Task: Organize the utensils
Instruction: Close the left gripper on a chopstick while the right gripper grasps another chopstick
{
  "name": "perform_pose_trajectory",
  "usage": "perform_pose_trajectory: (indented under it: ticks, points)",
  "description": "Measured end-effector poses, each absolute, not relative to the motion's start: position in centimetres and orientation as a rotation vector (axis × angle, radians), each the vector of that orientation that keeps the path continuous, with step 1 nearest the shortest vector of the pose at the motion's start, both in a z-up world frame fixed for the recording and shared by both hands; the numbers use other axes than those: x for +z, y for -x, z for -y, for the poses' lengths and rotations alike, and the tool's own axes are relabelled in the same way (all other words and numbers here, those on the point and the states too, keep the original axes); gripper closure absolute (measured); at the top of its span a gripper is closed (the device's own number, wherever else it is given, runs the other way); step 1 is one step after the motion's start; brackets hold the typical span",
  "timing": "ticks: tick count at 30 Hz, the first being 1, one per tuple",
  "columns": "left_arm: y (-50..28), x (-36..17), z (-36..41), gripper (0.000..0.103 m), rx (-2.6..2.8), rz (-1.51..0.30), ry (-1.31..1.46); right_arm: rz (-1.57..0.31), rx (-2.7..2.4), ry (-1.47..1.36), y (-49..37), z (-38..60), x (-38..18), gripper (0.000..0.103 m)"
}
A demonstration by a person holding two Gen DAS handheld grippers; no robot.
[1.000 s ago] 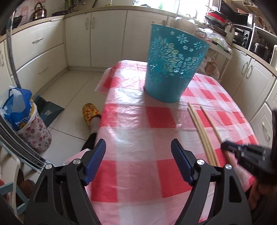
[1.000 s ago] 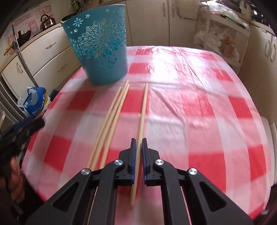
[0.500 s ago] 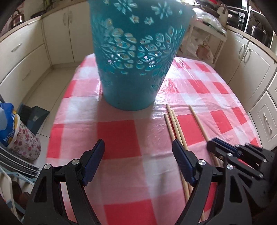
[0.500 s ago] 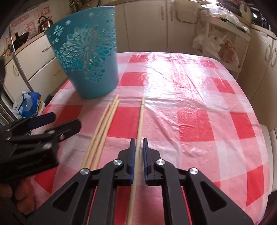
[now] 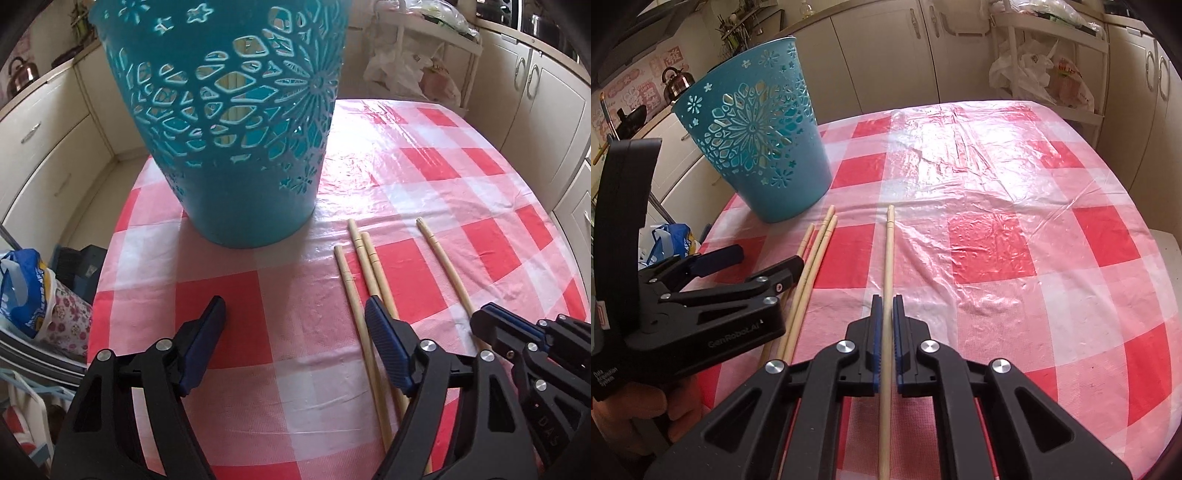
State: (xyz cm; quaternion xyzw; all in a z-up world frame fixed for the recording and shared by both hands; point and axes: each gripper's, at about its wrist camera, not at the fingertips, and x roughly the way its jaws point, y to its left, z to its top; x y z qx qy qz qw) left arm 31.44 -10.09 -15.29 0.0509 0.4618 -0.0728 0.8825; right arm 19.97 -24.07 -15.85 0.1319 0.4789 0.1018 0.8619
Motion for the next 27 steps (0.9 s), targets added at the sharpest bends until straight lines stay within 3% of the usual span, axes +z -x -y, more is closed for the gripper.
perform_pose_trajectory:
  ticks: [3,5,8,14,17,19,24,27]
  points:
    - [-31.4,-15.1,10.7,0.053,-0.189,-0.948,-0.126,-1.005,0.216,-0.277,-19.9,24.0,-15.8,0.096]
    - [-31.2,-14.9,11.1,0.078,-0.228,-0.946,-0.148,-1.006,0.217,-0.273,-19.8,23.9,-15.8,0.096]
    - [-30.9,-14.7,11.2,0.096,-0.307,-0.968,-0.163,-1.028,0.246,-0.259,-19.5,23.6,-15.6,0.096]
    - [-29.4,-14.5,8.1,0.098,-0.372,-1.002,-0.099,-1.008,0.278,-0.207,-18.6,22.4,-14.3,0.095]
    - [-29.2,-14.5,7.4,0.098,-0.369,-1.016,-0.096,-1.011,0.263,-0.201,-19.8,22.2,-14.4,0.082]
    - [-29.4,-14.5,7.1,0.098,-0.364,-1.019,-0.084,-1.019,0.259,-0.188,-20.6,21.9,-14.7,0.080]
    - [-29.6,-14.6,7.5,0.098,-0.346,-1.008,-0.099,-1.027,0.240,-0.134,-21.9,21.7,-15.6,0.082]
    - [-29.5,-14.7,7.4,0.098,-0.324,-0.993,-0.079,-1.028,0.235,-0.132,-21.6,22.1,-15.6,0.097]
